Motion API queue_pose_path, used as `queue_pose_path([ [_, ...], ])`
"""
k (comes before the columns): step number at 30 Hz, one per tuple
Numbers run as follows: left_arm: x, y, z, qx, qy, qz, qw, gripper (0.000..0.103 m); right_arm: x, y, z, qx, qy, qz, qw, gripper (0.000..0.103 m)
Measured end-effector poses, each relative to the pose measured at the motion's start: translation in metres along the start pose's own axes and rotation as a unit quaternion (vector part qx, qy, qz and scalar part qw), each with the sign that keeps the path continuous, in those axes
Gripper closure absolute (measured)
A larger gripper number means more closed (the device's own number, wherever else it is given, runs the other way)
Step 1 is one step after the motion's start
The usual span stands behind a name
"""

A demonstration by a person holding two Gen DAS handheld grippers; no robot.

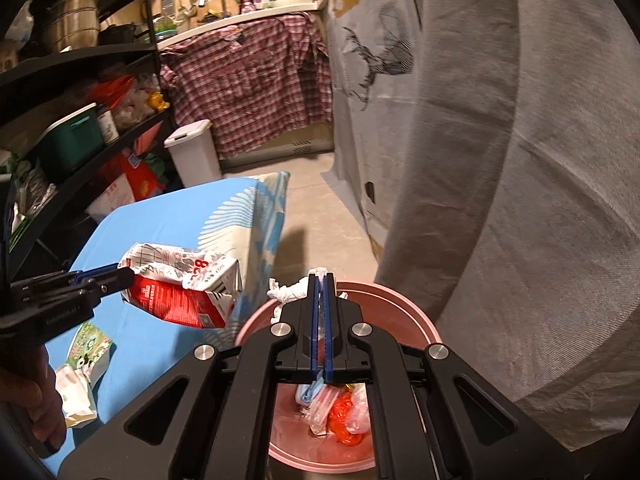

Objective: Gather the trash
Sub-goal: 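Carry the milk carton and tissue over the pink bin, then open both grippers to drop the carton and tissue into the bin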

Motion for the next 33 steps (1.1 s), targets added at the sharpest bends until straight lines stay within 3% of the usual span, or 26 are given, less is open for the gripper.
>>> queue_pose_path([
  [10,0.009,-0.044,0.023,0.022,0.022,0.047,0.9984,0.085,0.002,-0.011,0.012,0.014,0.016,0.011,1.000,0.101],
  [20,0.016,-0.062,0.034,0.044,0.040,0.069,0.9959,0.085,0.003,-0.012,0.019,0.019,0.029,0.012,0.999,0.098],
  [23,0.017,-0.061,0.033,0.048,0.039,0.070,0.9956,0.066,0.004,-0.013,0.021,0.022,0.032,0.010,0.999,0.098],
  [27,0.014,-0.053,0.026,0.043,0.028,0.063,0.9967,0.065,0.004,-0.012,0.021,0.024,0.032,0.009,0.999,0.070],
  [33,0.010,-0.026,0.001,0.030,0.004,0.046,0.9985,0.070,0.004,-0.005,0.020,0.018,0.028,0.002,0.999,0.070],
])
Point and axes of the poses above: each gripper's, at about its wrist camera, not at the fingertips, and z roughly the way its jaws point, y to its left, x to its underside, the point moved 3 cm from there along z, roughly the way its jaws point, and after that the axes turned 3 degrees about -z, right-handed, at the moved point
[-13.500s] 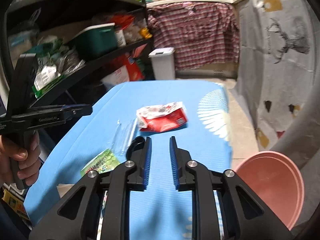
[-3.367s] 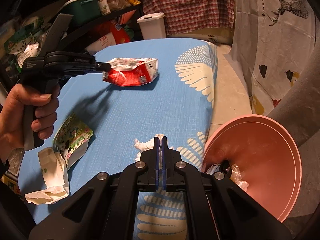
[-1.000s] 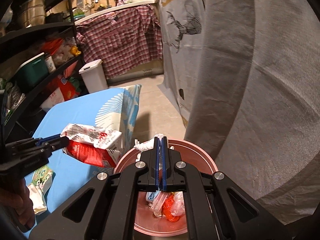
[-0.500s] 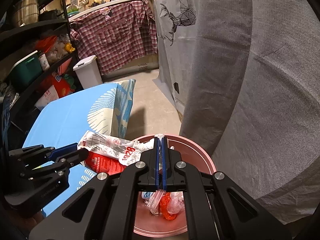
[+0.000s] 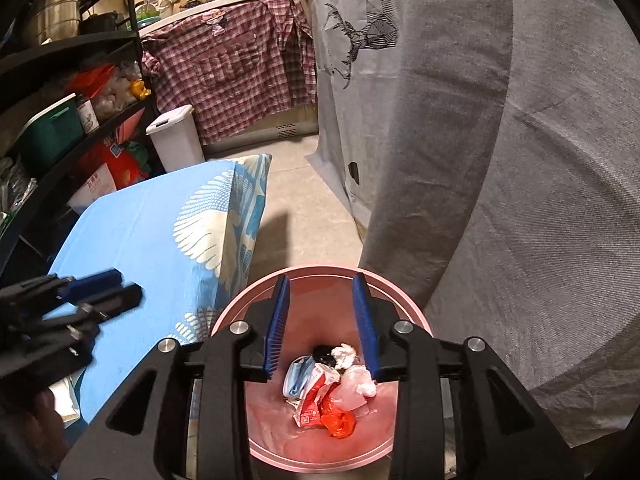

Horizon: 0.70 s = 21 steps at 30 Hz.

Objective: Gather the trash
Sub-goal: 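Open both grippers to drop the carton and tissue into the bin, then move both grippers back over the table toward the paper and snack packet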

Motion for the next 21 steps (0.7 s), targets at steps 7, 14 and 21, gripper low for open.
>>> queue_pose_path([
  [7,0.007,0.048,-0.048,-0.027,-0.032,-0.024,0.9988,0.075,0.000,0.020,-0.011,-0.024,-0.016,-0.023,0.999,0.070],
  [14,0.039,0.113,-0.098,-0.067,-0.048,-0.046,0.9955,0.076,0.001,0.059,-0.028,-0.066,-0.032,-0.055,0.996,0.070],
  [21,0.090,0.169,-0.118,-0.072,-0.010,-0.065,0.9952,0.076,0.008,0.099,-0.038,-0.110,-0.031,-0.081,0.990,0.074],
])
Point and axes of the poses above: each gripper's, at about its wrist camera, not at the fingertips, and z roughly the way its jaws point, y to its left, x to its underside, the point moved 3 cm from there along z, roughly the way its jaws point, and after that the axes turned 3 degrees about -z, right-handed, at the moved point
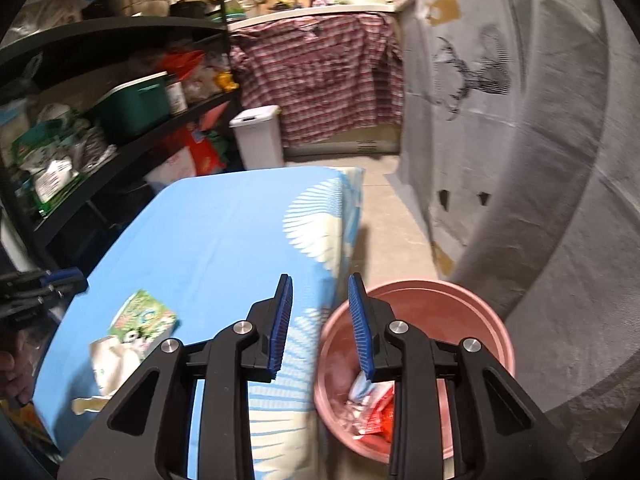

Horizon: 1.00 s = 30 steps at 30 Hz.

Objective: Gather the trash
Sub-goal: 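Move both grippers back over the table toward the paper and snack packet, then grasp the white paper wrapper with the left gripper while the right gripper grasps the green snack packet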

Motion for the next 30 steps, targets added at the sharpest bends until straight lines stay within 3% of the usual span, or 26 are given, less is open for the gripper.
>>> queue_pose_path([
  [5,0.031,0.014,0.010,0.016,0.042,0.020,0.9988,0.075,0.001,0.028,0.005,-0.020,0.006,-0.017,1.000,0.074],
  [8,0.048,0.017,0.020,0.021,0.066,0.033,0.9970,0.068,0.003,0.041,0.010,-0.028,0.011,-0.028,0.999,0.074],
  [10,0.054,0.020,0.023,0.022,0.073,0.039,0.9963,0.063,0.004,0.051,0.013,-0.035,0.015,-0.038,0.999,0.074],
  [21,0.077,0.026,0.040,0.067,0.106,0.036,0.9915,0.062,0.011,0.092,0.030,-0.070,0.033,-0.069,0.995,0.074],
  [25,0.074,0.025,0.037,0.069,0.096,0.042,0.9921,0.078,0.015,0.102,0.036,-0.091,0.043,-0.068,0.993,0.074],
  [30,0.061,0.034,0.022,0.079,0.070,0.034,0.9938,0.087,0.022,0.117,0.046,-0.119,0.060,-0.068,0.989,0.074],
])
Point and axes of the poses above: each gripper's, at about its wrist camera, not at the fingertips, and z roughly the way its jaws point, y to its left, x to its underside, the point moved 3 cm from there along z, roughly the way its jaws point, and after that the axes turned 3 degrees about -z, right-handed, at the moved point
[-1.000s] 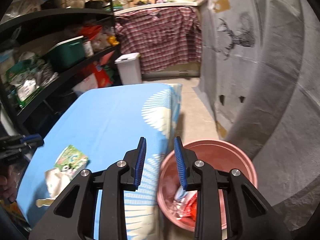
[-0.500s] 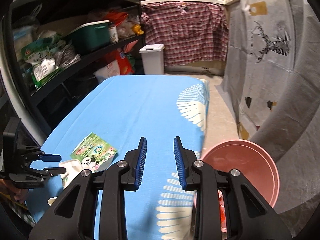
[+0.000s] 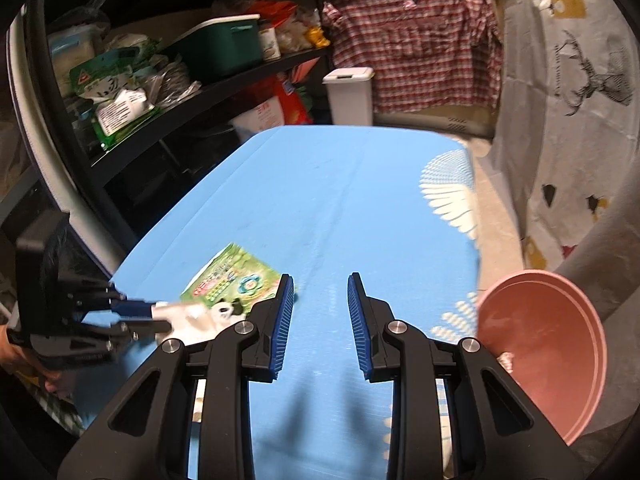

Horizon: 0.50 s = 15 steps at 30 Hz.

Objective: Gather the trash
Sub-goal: 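Grasp the white paper wrapper with the left gripper while the right gripper grasps the green snack packet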

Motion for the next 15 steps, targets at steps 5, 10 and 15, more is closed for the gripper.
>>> queue_pose_path([
  [5,-0.012,0.011,-0.027,0.002,-0.039,-0.009,0.9992,0.094,0.004,0.013,0.018,-0.024,0.021,0.002,0.999,0.074],
  [10,-0.026,0.041,-0.051,-0.039,-0.086,-0.048,0.9944,0.097,0.011,0.025,0.040,-0.044,0.047,0.006,0.998,0.074],
  [15,-0.034,0.062,-0.062,-0.080,-0.108,-0.075,0.9880,0.097,0.013,0.034,0.057,-0.053,0.062,0.006,0.997,0.074],
])
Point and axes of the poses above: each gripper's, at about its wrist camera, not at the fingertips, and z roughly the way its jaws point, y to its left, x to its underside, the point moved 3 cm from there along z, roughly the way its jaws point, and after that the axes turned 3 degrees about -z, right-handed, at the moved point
